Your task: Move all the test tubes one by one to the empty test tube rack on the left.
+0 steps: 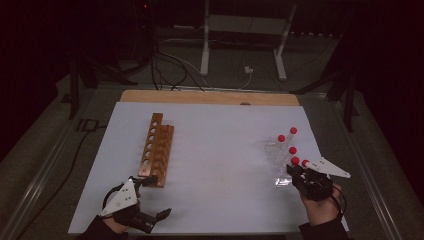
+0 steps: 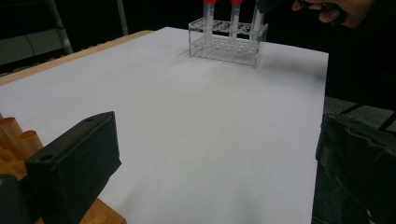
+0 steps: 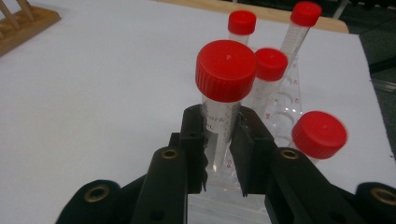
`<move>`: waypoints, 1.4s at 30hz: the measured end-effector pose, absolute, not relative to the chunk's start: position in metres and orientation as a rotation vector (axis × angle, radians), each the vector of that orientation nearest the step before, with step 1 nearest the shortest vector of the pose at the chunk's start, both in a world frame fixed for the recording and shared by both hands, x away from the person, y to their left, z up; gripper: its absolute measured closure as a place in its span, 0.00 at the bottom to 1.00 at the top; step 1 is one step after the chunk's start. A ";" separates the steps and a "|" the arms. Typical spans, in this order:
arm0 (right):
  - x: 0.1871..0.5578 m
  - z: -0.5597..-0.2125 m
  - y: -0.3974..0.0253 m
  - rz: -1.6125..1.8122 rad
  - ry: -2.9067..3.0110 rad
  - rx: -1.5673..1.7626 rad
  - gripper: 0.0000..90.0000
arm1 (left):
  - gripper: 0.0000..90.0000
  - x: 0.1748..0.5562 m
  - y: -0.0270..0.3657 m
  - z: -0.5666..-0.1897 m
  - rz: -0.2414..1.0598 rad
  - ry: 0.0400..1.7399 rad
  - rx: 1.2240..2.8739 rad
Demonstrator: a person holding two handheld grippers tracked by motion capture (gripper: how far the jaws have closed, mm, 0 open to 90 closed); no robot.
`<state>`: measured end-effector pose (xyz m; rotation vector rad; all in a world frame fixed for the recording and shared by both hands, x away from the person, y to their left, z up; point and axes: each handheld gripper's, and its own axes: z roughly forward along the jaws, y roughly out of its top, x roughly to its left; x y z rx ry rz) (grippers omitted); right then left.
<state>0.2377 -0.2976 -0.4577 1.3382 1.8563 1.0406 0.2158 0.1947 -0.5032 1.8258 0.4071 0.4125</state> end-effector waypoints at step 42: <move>0.225 -0.456 -0.230 1.161 2.123 1.048 0.83 | 0.01 0.228 0.156 -0.469 0.255 0.416 1.878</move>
